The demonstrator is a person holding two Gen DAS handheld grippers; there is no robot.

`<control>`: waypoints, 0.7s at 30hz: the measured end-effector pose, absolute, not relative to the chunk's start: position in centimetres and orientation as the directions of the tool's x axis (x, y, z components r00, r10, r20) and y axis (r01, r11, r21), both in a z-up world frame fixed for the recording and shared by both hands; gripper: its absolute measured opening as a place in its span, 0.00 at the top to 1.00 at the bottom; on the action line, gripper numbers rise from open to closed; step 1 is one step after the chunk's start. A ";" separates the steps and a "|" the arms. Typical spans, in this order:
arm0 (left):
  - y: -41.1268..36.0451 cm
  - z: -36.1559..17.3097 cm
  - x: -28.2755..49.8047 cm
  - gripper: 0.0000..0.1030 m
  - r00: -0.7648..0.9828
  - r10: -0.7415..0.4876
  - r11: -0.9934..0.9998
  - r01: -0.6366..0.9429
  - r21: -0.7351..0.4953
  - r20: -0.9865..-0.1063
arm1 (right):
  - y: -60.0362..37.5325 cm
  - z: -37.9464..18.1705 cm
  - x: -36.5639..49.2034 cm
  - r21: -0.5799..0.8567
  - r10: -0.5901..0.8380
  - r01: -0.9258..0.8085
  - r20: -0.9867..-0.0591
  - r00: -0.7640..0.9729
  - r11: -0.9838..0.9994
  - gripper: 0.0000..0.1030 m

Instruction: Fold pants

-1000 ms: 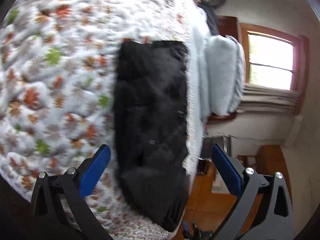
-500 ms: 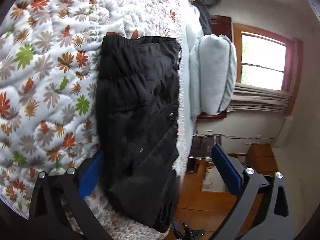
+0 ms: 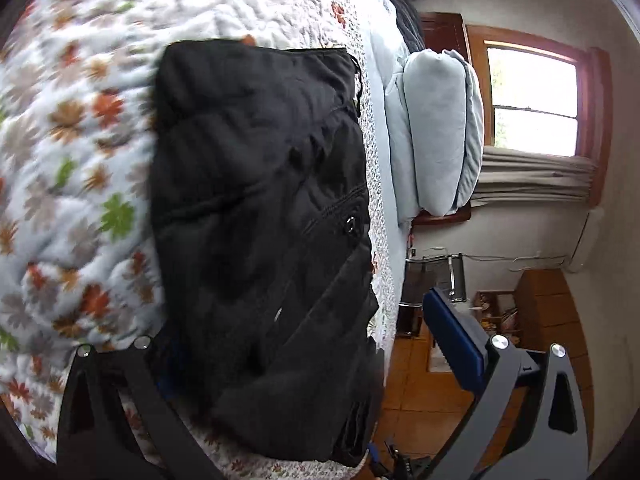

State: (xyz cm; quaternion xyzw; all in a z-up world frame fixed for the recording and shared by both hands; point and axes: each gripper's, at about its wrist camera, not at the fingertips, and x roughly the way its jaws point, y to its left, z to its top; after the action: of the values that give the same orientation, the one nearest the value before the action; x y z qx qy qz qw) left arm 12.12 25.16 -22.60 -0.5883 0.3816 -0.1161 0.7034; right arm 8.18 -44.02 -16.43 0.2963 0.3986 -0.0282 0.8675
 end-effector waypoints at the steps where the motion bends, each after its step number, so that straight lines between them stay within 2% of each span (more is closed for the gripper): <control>1: 25.1 -22.8 12.0 0.03 0.678 -0.609 0.286 -0.297 -0.911 -0.412 | -44.0 -16.5 8.2 0.491 0.189 0.284 -0.709 0.680 0.823 0.23; 3: 24.9 -22.3 11.9 0.03 0.687 -0.613 0.279 -0.274 -0.920 -0.391 | -43.8 -16.6 8.2 0.492 0.193 0.281 -0.710 0.677 0.824 0.23; 6: 24.6 -21.7 11.3 0.03 0.703 -0.653 0.242 -0.157 -0.957 -0.281 | -43.6 -16.7 8.3 0.484 0.197 0.271 -0.715 0.671 0.832 0.22; 13: 24.2 -22.6 12.1 0.03 0.679 -0.644 0.276 -0.224 -0.935 -0.353 | -44.1 -17.0 8.3 0.490 0.193 0.289 -0.719 0.668 0.822 0.22; 16: 23.6 -22.1 12.1 0.05 0.677 -0.643 0.314 -0.192 -0.930 -0.357 | -44.4 -17.1 8.2 0.488 0.187 0.300 -0.724 0.664 0.820 0.17; 18: 23.8 -22.1 11.7 0.11 0.685 -0.641 0.315 -0.177 -0.932 -0.347 | -44.6 -17.2 8.0 0.493 0.186 0.309 -0.724 0.664 0.813 0.17; 21: 24.1 -22.6 11.5 0.32 0.688 -0.632 0.309 -0.197 -0.930 -0.356 | -44.8 -17.2 8.0 0.497 0.188 0.311 -0.723 0.665 0.810 0.17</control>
State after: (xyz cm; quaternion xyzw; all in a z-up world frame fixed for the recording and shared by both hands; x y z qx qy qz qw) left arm 11.46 24.12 -22.60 -0.5680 0.3651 -0.1505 0.7221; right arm 8.01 -44.75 -17.22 0.3064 0.4079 -0.0358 0.8594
